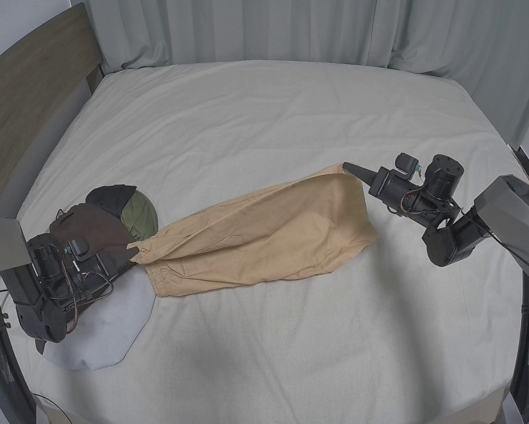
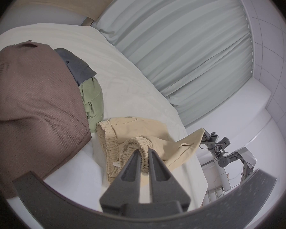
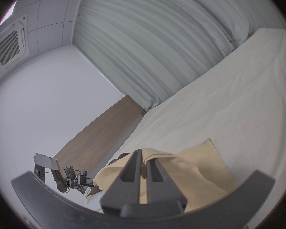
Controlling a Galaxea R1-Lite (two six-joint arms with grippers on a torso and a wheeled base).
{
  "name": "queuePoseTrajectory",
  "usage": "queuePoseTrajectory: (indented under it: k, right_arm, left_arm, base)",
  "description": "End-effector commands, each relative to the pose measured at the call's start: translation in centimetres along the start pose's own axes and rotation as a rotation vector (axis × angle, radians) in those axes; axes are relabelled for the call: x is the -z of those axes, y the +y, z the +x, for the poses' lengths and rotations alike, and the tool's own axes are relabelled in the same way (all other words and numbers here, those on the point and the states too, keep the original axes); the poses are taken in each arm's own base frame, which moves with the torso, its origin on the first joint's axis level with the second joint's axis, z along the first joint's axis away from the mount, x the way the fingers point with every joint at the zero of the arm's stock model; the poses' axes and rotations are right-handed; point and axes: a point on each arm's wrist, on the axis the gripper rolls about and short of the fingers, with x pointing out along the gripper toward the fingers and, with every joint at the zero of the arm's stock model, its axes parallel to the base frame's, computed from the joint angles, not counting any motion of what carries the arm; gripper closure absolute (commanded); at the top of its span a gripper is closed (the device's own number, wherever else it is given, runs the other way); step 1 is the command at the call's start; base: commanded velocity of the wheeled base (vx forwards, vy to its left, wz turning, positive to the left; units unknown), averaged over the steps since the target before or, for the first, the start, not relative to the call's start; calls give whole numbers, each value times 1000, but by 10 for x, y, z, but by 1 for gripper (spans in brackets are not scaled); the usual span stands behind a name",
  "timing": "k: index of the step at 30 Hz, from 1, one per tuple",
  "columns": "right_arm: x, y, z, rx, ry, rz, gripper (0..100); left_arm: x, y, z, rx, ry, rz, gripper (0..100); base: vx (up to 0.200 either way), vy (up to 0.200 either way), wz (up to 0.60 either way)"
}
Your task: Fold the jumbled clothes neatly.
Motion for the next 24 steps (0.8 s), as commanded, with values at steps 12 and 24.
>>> queuePoseTrajectory:
  k: [12,24]
  right_arm:
    - [13,-20,7,33,12,18,100]
    - [13,-26,7,40,6,16,100]
  left_arm:
    - [5,4,8,4,16,-40,100]
    - [8,11,13,-2,24,-48,100]
  base:
    - [0,0,0]
    - [0,0,0]
